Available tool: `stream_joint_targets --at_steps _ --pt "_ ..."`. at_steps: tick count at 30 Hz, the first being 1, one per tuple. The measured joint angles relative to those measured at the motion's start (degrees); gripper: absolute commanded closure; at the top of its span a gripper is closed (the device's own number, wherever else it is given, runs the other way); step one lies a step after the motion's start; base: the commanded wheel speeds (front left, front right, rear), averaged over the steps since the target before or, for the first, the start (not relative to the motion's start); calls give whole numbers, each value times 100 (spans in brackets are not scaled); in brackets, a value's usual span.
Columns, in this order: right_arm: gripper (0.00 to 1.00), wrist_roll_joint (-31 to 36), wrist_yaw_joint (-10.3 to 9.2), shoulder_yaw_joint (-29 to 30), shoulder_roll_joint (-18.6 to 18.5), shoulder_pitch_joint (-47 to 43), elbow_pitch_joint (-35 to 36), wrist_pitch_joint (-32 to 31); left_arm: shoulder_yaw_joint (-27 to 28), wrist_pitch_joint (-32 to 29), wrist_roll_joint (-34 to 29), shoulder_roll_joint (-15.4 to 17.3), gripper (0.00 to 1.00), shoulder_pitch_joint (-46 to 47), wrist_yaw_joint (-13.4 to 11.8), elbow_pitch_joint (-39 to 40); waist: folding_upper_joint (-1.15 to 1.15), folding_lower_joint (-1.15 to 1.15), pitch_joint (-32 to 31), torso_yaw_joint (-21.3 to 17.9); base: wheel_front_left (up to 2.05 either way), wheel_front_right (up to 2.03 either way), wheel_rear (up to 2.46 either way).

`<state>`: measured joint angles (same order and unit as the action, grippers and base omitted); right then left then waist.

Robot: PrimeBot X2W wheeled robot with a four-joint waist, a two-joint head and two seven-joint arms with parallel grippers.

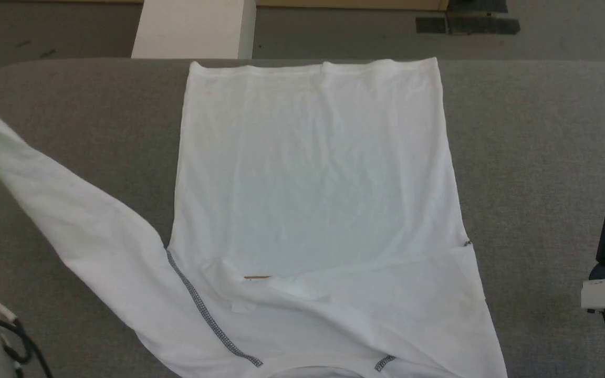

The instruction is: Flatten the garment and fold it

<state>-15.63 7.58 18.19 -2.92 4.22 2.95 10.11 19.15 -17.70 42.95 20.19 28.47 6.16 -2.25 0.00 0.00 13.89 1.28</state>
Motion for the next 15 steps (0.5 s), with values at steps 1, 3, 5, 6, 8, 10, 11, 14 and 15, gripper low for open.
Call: stream_joint_targets --at_steps 1,3,5,6,8,10,11,14,15 --pt "0 -1 0 -16 1 -39 -13 0 -223 -154 14 -270 100 -347 -22 573 0 0 -164 14 0 0 0" --pt "0 -1 0 -20 1 -83 -23 0 -504 -281 60 -538 100 -579 -57 970 0 0 -293 22 0 0 0" --pt "0 -2 0 -19 1 -105 -32 -1 -938 -386 -29 -821 100 -782 -125 1343 0 0 -413 30 0 0 0" --pt "0 -2 0 -25 0 -105 -38 -1 -1145 -435 -77 -937 100 -836 -142 1433 0 0 -454 33 0 0 0" --pt "0 -4 0 -46 1 -110 -46 -1 -1675 -469 -272 -1240 100 -924 -164 1538 0 0 -538 31 0 0 0" --pt "0 -9 0 -101 0 -118 -58 -1 -2198 -498 -383 -1463 100 -964 -170 1503 0 0 -582 4 0 0 0" --pt "0 -11 0 -129 1 -129 -69 -1 -2466 -503 -472 -1518 100 -974 -169 1440 0 0 -591 -20 0 0 0" --pt "0 -24 0 -200 1 -151 -99 1 -3112 -552 -528 -1618 100 -982 -158 1178 0 0 -587 -100 0 0 0" --pt "0 -53 0 -222 1 -159 -116 8 -3426 -603 -565 -1637 100 -982 -120 1016 0 0 -577 -139 0 0 0"
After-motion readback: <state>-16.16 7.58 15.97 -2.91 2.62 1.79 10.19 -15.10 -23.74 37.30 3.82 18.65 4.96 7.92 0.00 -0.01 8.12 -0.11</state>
